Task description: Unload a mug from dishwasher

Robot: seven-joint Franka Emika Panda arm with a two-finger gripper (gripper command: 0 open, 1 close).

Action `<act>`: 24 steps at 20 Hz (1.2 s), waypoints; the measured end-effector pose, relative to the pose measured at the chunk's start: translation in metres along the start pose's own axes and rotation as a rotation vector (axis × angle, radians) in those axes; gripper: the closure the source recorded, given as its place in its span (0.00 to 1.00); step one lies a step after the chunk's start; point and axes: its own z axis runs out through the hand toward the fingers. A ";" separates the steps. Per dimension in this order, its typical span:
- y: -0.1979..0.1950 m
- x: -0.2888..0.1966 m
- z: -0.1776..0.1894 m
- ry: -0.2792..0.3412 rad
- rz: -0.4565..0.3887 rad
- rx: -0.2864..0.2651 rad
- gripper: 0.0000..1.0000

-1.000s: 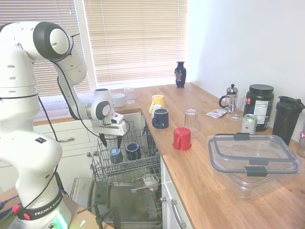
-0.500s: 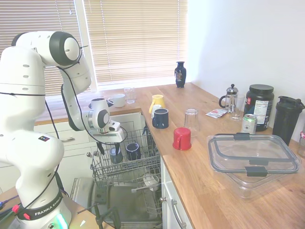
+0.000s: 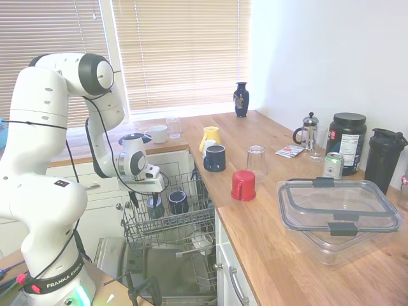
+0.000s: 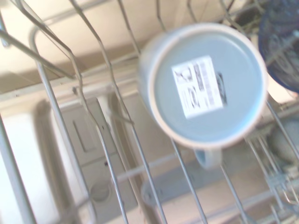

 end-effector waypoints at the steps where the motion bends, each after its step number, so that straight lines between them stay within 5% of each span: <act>1: -0.001 0.000 0.005 -0.002 0.001 -0.001 0.00; 19: -0.016 0.031 0.080 -0.022 -0.087 0.060 0.00; 20: -0.021 0.032 0.081 -0.019 -0.089 0.069 1.00; 24: -0.024 0.041 0.093 -0.007 -0.093 0.083 1.00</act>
